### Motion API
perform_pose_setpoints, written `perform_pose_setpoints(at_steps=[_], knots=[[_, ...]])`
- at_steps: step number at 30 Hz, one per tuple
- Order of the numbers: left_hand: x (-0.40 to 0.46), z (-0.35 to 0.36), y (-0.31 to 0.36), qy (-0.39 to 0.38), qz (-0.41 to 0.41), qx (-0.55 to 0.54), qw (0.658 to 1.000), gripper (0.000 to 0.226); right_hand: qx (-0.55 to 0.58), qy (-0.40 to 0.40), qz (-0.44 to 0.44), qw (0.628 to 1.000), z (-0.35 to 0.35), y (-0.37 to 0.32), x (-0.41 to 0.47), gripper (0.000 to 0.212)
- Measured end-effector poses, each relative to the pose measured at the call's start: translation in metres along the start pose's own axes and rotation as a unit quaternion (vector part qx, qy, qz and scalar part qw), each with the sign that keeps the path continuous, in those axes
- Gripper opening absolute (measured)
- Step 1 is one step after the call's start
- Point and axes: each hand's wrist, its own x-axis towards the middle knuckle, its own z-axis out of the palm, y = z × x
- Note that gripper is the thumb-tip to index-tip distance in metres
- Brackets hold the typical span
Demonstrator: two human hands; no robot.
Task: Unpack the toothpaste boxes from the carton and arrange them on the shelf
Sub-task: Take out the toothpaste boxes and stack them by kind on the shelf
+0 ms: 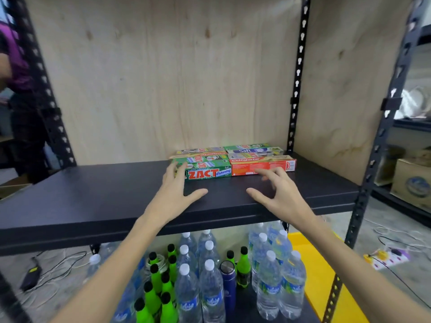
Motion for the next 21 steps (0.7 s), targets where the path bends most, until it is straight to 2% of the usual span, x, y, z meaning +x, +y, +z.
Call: perform_pose_setpoints(at_steps=[2, 4, 7, 10, 12, 16, 21], knots=[[-0.026, 0.003, 0.010, 0.031, 0.000, 0.039, 0.999, 0.084, 0.026, 0.027, -0.009, 0.999, 0.007, -0.018, -0.018, 0.055], [-0.061, 0.013, 0.014, 0.086, 0.038, 0.070, 0.993, 0.074, 0.054, 0.050, -0.011, 0.997, 0.016, -0.039, -0.042, 0.053], [-0.112, 0.041, 0.004, 0.132, 0.101, 0.078, 0.983, 0.065, 0.085, 0.034, -0.004, 0.996, 0.047, -0.065, -0.091, 0.052], [-0.156, 0.072, -0.002, 0.144, 0.094, 0.001, 0.985, 0.066, 0.111, 0.010, 0.019, 0.994, 0.081, -0.072, -0.142, 0.052], [-0.186, 0.099, -0.017, 0.143, 0.058, -0.032, 0.988, 0.063, 0.123, -0.020, 0.052, 0.991, 0.107, -0.065, -0.178, 0.052], [-0.263, 0.163, -0.072, 0.043, -0.069, -0.013, 0.997, 0.063, 0.105, -0.094, 0.129, 0.981, 0.158, -0.039, -0.262, 0.057], [-0.335, 0.213, -0.127, -0.051, -0.220, 0.012, 0.974, 0.066, 0.050, -0.173, 0.194, 0.964, 0.207, -0.006, -0.348, 0.059]])
